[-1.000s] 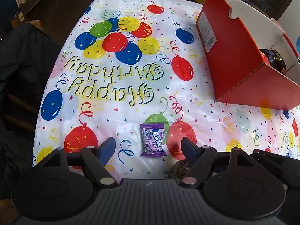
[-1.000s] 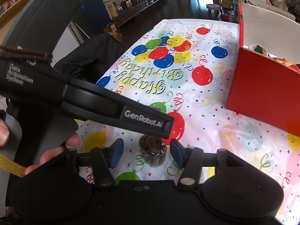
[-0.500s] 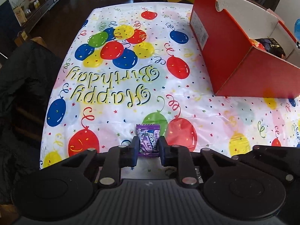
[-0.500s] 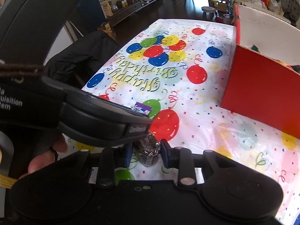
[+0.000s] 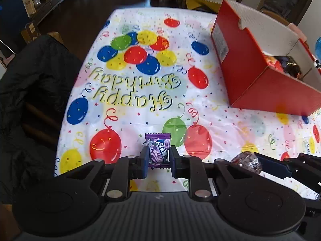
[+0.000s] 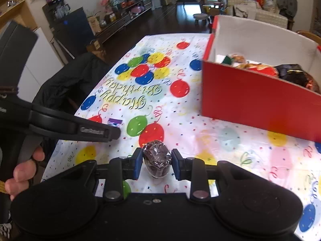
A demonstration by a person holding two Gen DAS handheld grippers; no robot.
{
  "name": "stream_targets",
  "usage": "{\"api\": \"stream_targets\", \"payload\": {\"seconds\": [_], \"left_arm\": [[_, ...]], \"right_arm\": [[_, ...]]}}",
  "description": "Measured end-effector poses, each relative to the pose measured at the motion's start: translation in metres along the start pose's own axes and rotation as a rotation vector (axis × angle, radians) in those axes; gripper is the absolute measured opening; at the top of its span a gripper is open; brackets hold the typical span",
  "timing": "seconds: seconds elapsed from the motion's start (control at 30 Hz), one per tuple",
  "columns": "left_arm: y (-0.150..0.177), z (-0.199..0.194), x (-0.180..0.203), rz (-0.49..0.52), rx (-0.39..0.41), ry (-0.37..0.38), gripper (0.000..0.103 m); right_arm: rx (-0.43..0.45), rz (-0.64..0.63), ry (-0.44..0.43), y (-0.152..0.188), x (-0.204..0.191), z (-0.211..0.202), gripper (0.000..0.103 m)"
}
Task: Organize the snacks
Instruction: 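Grasp the purple candy with the left gripper while the right grasps the foil-wrapped chocolate, then carry the purple candy and foil chocolate into the box and open both grippers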
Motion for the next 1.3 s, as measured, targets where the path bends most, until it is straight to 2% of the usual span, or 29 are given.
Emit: {"api": "stream_targets", "payload": {"seconds": [0.4, 0.53, 0.8, 1.1, 1.3], "left_arm": [[-0.007, -0.064, 0.008, 0.016, 0.105, 0.027, 0.020], [-0.009, -0.086, 0.014, 0.031, 0.133, 0.036, 0.020], [-0.018, -0.134, 0.031, 0.078, 0.216, 0.056, 0.020], [-0.049, -0.174, 0.060, 0.120, 0.288, 0.076, 0.020], [-0.081, -0.173, 0.089, 0.158, 0.306, 0.078, 0.020]], "right_arm": [[0.121, 0.042, 0.023, -0.011, -0.003, -0.062, 0.029], [0.138, 0.069, 0.031, -0.013, -0.005, -0.084, 0.029], [0.236, 0.069, 0.058, -0.024, -0.012, -0.129, 0.029], [0.320, 0.060, 0.088, -0.053, -0.002, -0.173, 0.029], [0.349, 0.038, 0.103, -0.082, 0.019, -0.181, 0.029]]}}
Point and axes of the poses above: each gripper's, at about its wrist camera, not at the fingertips, and z roughly the way its jaws point, x to its right, y to its underside, the point moved 10 cm from there along z, roughly the way its jaws point, and after that the axes turned 15 degrees about z, right-handed, at the moved point
